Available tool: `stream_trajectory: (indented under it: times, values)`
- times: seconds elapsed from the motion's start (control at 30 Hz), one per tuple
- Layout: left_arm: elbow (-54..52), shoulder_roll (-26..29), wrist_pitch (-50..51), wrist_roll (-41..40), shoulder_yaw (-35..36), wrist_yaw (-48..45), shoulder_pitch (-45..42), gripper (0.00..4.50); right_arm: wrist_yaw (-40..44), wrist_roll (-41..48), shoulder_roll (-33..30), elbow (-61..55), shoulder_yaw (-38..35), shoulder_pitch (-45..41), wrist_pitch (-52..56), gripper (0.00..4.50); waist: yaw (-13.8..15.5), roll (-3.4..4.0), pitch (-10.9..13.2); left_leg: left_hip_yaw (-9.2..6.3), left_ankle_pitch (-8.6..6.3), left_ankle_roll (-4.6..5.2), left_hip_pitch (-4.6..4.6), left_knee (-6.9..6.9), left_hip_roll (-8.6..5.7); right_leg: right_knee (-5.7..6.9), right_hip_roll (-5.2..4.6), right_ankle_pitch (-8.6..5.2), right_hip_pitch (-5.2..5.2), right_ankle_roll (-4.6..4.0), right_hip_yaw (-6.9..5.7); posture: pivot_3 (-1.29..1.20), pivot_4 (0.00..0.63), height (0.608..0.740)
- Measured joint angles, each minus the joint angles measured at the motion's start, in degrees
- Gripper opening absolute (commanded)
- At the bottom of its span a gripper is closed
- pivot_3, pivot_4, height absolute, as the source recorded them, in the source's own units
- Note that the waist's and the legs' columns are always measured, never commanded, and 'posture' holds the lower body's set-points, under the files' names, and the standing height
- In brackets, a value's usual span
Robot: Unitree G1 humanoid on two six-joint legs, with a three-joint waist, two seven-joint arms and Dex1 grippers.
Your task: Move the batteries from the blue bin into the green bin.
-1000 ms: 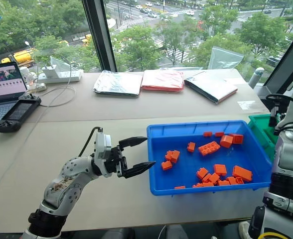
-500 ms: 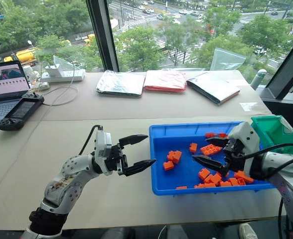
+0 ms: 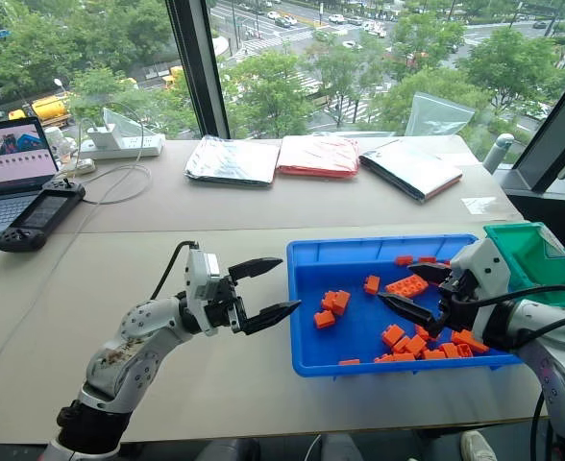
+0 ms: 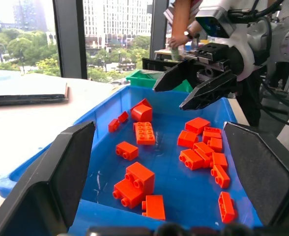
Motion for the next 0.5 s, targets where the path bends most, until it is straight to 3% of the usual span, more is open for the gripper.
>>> stream_trajectory:
  times: [0.1, 0.2, 0.5]
  values:
    - [0.1, -2.0, 1.0, 2.6, 0.6, 5.2, 1.4, 4.5, -4.9, -5.7, 4.1, 0.4, 5.2, -0.1, -3.4, 4.45, -0.1, 0.0, 0.0, 0.0, 0.05, -0.08, -0.03, -0.01, -0.01, 0.03, 0.0, 0.0, -0.06, 0.0, 0.01, 0.0, 0.15, 0.74]
    - [0.2, -4.3, 0.8, 4.9, 1.8, 9.8, 1.3, 4.5, -7.7, -8.1, 6.7, 3.2, 5.5, -2.4, -5.9, 4.45, 0.1, -0.01, 0.0, -0.02, 0.06, -0.11, 0.01, 0.0, -0.08, 0.02, -0.06, 0.01, 0.03, 0.01, 0.0, 0.0, 0.15, 0.74]
    - [2.4, -6.1, 0.5, 7.3, 4.0, 14.3, 0.2, 4.5, -8.6, -11.3, 7.2, 10.1, 6.6, -7.2, -9.5, 4.45, 0.0, -0.01, 0.0, -0.01, 0.06, -0.1, 0.0, -0.05, -0.08, 0.01, -0.03, 0.01, -0.01, 0.0, -0.01, 0.0, 0.15, 0.74]
